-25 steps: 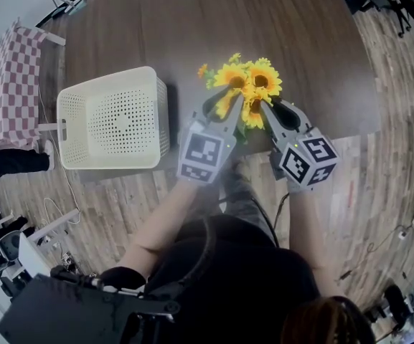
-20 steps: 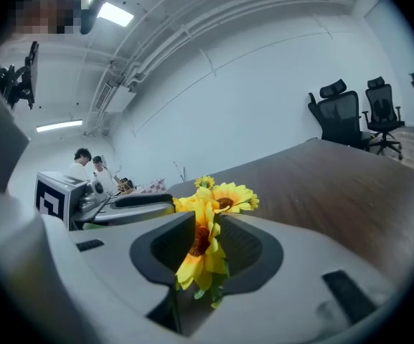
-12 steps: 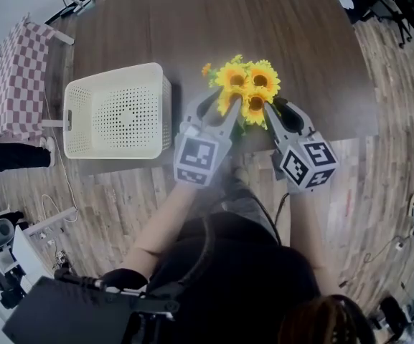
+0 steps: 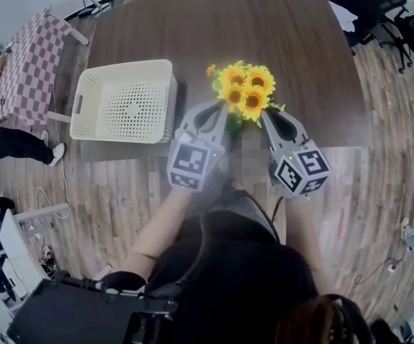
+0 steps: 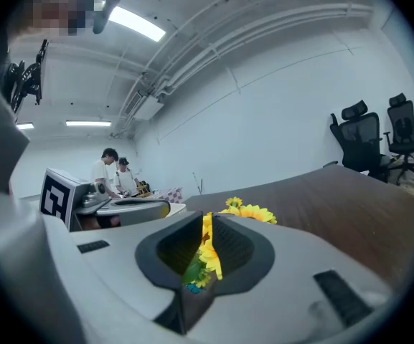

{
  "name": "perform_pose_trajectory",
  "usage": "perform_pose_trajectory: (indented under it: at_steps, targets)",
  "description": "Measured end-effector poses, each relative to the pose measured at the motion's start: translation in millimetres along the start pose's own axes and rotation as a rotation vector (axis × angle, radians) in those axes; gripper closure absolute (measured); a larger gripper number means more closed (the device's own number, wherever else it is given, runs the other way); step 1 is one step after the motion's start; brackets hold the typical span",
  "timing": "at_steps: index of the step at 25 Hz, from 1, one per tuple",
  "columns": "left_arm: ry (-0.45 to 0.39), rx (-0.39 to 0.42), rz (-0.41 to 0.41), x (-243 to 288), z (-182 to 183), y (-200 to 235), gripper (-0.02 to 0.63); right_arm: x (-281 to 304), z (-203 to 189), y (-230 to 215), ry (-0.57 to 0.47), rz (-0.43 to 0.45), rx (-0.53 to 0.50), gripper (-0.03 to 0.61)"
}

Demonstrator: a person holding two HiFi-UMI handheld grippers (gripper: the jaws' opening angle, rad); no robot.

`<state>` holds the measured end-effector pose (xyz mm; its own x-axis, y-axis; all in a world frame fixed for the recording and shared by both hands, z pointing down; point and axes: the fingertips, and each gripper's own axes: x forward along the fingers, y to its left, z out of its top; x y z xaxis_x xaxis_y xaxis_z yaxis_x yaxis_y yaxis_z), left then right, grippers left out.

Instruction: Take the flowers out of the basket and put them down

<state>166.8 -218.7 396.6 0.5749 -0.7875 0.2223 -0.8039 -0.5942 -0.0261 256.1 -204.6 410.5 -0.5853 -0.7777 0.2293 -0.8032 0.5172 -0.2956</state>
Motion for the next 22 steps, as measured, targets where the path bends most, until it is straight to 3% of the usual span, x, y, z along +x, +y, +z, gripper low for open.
perform_pose_trajectory:
  at_steps: [3,13,22]
  targets:
    - [-0.008,-0.012,0.008,-11.5,-2.0,-10.2,0.612,-9.9,-1.9,9.0,-0.018,0.029,0.006,0.572]
    - [0.0,-0.095,0.041,-44.3,-26.2,-40.4,0.614,-44.5,-19.4,32.0,-0.024,0.115,0.067,0.575]
    - [-0.032,-0.08,0.012,-55.7,-14.4,-45.5,0.614,-58.6,-18.5,48.4,-0.062,0.142,0.101,0.577]
